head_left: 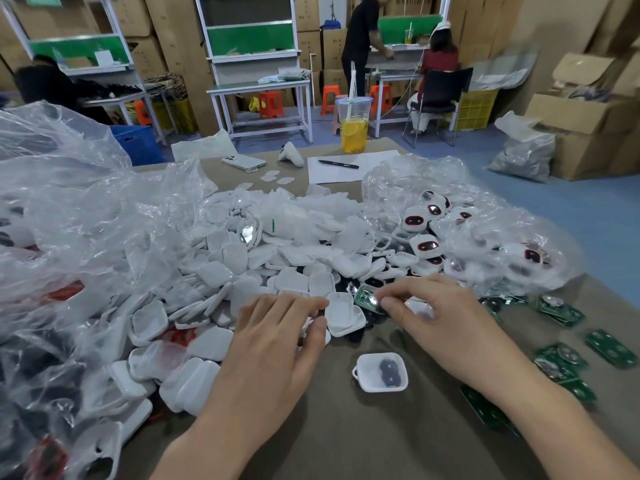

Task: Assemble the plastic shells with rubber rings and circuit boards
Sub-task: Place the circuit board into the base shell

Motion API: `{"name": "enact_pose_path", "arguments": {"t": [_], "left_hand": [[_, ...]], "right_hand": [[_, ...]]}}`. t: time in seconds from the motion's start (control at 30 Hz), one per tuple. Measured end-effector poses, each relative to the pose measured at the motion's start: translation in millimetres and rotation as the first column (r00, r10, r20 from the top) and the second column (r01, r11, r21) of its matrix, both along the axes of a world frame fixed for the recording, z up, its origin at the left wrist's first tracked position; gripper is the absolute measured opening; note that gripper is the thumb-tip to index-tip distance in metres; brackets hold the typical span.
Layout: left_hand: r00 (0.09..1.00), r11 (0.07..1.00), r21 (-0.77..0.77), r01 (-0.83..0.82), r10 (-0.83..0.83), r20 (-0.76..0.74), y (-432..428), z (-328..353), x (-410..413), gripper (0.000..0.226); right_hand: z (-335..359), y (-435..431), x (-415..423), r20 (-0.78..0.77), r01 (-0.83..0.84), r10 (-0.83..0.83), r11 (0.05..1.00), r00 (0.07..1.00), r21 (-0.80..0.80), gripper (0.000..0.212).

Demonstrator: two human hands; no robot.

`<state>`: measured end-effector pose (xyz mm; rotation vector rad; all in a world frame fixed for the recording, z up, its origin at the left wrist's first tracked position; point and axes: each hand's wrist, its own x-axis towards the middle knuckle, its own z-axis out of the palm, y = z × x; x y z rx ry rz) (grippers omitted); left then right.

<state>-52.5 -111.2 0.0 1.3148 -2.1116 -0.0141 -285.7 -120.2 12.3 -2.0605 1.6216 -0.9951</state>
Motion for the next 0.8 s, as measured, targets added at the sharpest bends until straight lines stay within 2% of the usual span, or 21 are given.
{"name": "enact_pose_path", "arguments": {"t": [0.07, 0.2, 0.37, 0.43, 0.6, 0.7, 0.8], "left_hand": [[1.000, 1.000, 0.003, -0.005, 0.005, 0.013, 0, -1, 0, 0.030], [1.000, 1.000, -0.007, -0.028, 0.028, 0.011, -2, -2, 1, 0.029], [0.999, 0.998, -0.036, -0.047, 0.048, 0.022, -4, -5, 3, 0.028], [0.998, 0.997, -0.050, -0.055, 0.057, 0.021, -5, -5, 4, 0.027], [0.996, 0.995, -0.033, -0.089, 0.090, 0.026, -9, -6, 8, 0.030], [0.994, 0.994, -0.034, -0.106, 0.106, 0.023, -10, -6, 11, 0.031], [0.992, 0.990, -0.072, -0.120, 0.122, 0.027, -12, -5, 12, 0.029]], "right_hand": [[0, 0, 0, -0.079, -0.023, 0.023, 1.000, 0.997, 0.002, 0.020], [-1, -2, -3, -0.064, 0.010, -0.013, 0.998, 0.998, -0.057, 0.042], [1, -22, -3, -0.151, 0.070, -0.094, 0.985, 0.984, -0.158, 0.029], [4, -35, 0, -0.225, 0.084, -0.123, 0.981, 0.967, -0.174, 0.032], [6, -68, 21, -0.442, 0.064, -0.068, 0.998, 0.895, -0.024, 0.055], [-1, -73, 27, -0.486, 0.097, -0.071, 0.995, 0.871, 0.029, 0.049], [-5, -70, 26, -0.478, 0.103, -0.094, 0.995, 0.873, -0.006, 0.039]]}}
